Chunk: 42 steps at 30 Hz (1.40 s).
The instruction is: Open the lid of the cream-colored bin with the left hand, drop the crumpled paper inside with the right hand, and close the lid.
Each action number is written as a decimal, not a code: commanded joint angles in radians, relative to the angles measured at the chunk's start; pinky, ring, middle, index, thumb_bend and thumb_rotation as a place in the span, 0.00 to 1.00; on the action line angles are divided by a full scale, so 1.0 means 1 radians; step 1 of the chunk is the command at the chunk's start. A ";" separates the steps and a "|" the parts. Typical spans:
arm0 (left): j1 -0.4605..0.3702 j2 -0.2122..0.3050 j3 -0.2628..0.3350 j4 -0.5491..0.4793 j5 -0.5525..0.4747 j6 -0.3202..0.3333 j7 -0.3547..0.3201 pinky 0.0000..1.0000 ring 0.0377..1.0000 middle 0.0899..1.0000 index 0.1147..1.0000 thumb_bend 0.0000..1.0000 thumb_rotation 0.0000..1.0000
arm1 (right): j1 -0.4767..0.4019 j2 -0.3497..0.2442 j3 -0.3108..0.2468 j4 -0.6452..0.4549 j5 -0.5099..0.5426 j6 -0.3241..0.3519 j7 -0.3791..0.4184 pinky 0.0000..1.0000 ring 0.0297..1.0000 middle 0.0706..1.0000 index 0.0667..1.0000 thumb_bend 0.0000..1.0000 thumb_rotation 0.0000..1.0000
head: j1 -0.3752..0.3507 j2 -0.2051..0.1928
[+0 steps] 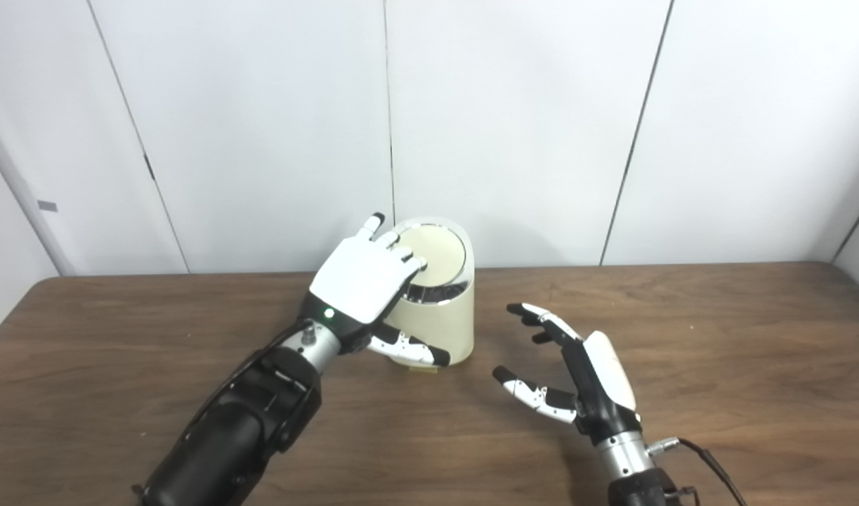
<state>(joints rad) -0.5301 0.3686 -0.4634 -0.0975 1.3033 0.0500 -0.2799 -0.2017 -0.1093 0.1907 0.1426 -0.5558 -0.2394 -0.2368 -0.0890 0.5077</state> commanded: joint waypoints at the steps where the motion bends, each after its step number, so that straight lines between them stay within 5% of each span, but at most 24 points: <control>1: -0.026 -0.006 0.037 -0.060 0.010 0.026 -0.022 1.00 0.91 0.86 0.84 0.81 1.00 | 0.023 0.032 0.014 0.023 0.011 -0.012 -0.007 0.67 0.78 0.80 0.79 0.30 0.37 | 0.001 0.000; 16: -0.051 -0.070 0.187 -0.148 -0.048 0.046 -0.050 1.00 0.94 0.88 0.86 0.81 0.99 | 0.019 0.030 0.015 0.038 0.008 -0.018 -0.011 0.67 0.78 0.80 0.79 0.31 0.40 | 0.003 -0.006; 22: 0.006 -0.154 0.307 -0.142 -0.243 0.070 0.079 1.00 0.99 0.91 0.92 0.70 1.00 | 0.027 0.024 0.014 0.020 0.013 -0.005 0.006 0.68 0.79 0.81 0.79 0.31 0.39 | 0.005 -0.006; 25: 0.063 -0.207 0.395 -0.124 -0.487 0.006 0.171 0.97 0.95 0.90 0.89 0.52 1.00 | 0.032 0.021 0.015 0.014 0.003 -0.007 0.003 0.67 0.78 0.81 0.79 0.30 0.37 | 0.005 -0.004; 28: 0.131 -0.252 0.455 -0.108 -0.659 -0.051 0.234 0.73 0.84 0.83 0.80 0.35 0.88 | 0.038 0.016 0.017 0.008 -0.015 -0.020 -0.013 0.66 0.77 0.80 0.79 0.27 0.34 | 0.010 -0.005; 31: 0.205 -0.274 0.478 -0.098 -0.717 -0.076 0.292 0.53 0.68 0.75 0.76 0.23 0.85 | 0.044 0.013 0.018 0.005 -0.040 -0.036 -0.039 0.64 0.76 0.78 0.77 0.20 0.21 | 0.011 -0.006; 37: 0.325 -0.271 0.482 -0.014 -0.848 -0.241 0.378 0.62 0.75 0.78 0.77 0.19 0.74 | 0.067 0.010 0.012 -0.025 -0.036 -0.039 -0.046 0.64 0.75 0.77 0.76 0.18 0.16 | 0.011 0.001; 42: 0.386 -0.273 0.473 0.039 -0.846 -0.321 0.437 0.66 0.76 0.78 0.77 0.21 0.70 | 0.087 0.003 0.007 -0.053 -0.032 -0.050 -0.054 0.63 0.75 0.76 0.75 0.18 0.16 | 0.019 0.009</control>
<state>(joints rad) -0.1196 0.0948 0.0133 -0.0541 0.4583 -0.2132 0.1214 -0.1612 -0.1190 0.1927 0.0892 -0.5972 -0.2454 -0.2682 -0.0706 0.5139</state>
